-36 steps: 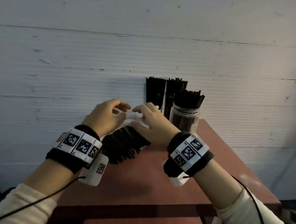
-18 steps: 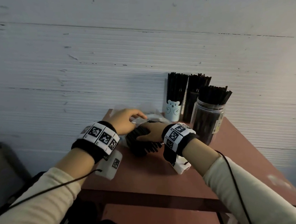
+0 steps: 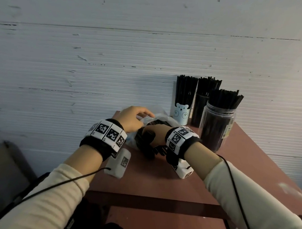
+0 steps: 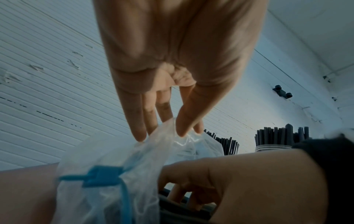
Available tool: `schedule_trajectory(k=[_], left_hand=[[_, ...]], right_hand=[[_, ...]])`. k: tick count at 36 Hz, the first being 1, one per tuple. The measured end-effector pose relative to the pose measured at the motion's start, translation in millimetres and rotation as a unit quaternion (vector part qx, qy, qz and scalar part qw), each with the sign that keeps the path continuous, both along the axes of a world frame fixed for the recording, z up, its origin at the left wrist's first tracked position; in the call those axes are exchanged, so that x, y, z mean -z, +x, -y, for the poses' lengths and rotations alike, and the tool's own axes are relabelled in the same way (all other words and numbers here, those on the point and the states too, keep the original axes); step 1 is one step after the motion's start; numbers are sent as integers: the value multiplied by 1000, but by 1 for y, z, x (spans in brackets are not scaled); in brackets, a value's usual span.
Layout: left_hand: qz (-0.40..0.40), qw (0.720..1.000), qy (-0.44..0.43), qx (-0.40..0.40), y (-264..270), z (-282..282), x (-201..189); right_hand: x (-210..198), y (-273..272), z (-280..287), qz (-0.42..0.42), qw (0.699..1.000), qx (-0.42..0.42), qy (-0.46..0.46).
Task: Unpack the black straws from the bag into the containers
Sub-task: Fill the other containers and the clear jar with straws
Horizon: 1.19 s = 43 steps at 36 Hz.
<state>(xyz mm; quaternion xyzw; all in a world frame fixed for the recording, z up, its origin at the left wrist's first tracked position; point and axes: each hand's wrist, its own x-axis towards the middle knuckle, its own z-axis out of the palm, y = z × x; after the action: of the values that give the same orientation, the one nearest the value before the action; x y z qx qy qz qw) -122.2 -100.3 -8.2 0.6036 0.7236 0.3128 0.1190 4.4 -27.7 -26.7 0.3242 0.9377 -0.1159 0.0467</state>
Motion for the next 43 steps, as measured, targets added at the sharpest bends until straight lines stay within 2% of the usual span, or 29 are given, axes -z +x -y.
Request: schedule_trajectory(k=[9, 14, 17, 19, 23, 27, 29, 32, 39, 41, 43], left_hand=[[-2, 1000, 9, 1, -7, -1, 6], [-1, 1000, 8, 7, -8, -2, 8], [15, 1000, 2, 27, -1, 4, 7], [12, 999, -15, 32, 5, 10, 6], [-48, 998, -36, 20, 16, 19, 4], [-126, 992, 26, -2, 34, 19, 4], [-138, 988, 64, 32, 46, 15, 3], [-141, 982, 64, 110, 67, 4, 5], [-198, 972, 22, 126, 111, -16, 4], [-183, 976, 23, 114, 118, -20, 4], [-90, 989, 31, 109, 124, -21, 4]], right_hand=[[3, 6, -15, -57, 998, 19, -13], [-4, 13, -18, -86, 996, 19, 7], [-8, 21, -13, -69, 997, 11, 34], [-7, 30, -12, -98, 995, 25, 20], [-11, 57, -14, -144, 989, 30, -22], [-28, 88, -8, -149, 987, 15, -52], [-38, 103, -3, -143, 988, 2, -63], [-52, 123, 7, -135, 988, -17, -67], [-76, 168, 28, -159, 984, -41, -69], [-81, 180, 29, -177, 982, -41, -46], [-88, 192, 27, -220, 975, -37, 3]])
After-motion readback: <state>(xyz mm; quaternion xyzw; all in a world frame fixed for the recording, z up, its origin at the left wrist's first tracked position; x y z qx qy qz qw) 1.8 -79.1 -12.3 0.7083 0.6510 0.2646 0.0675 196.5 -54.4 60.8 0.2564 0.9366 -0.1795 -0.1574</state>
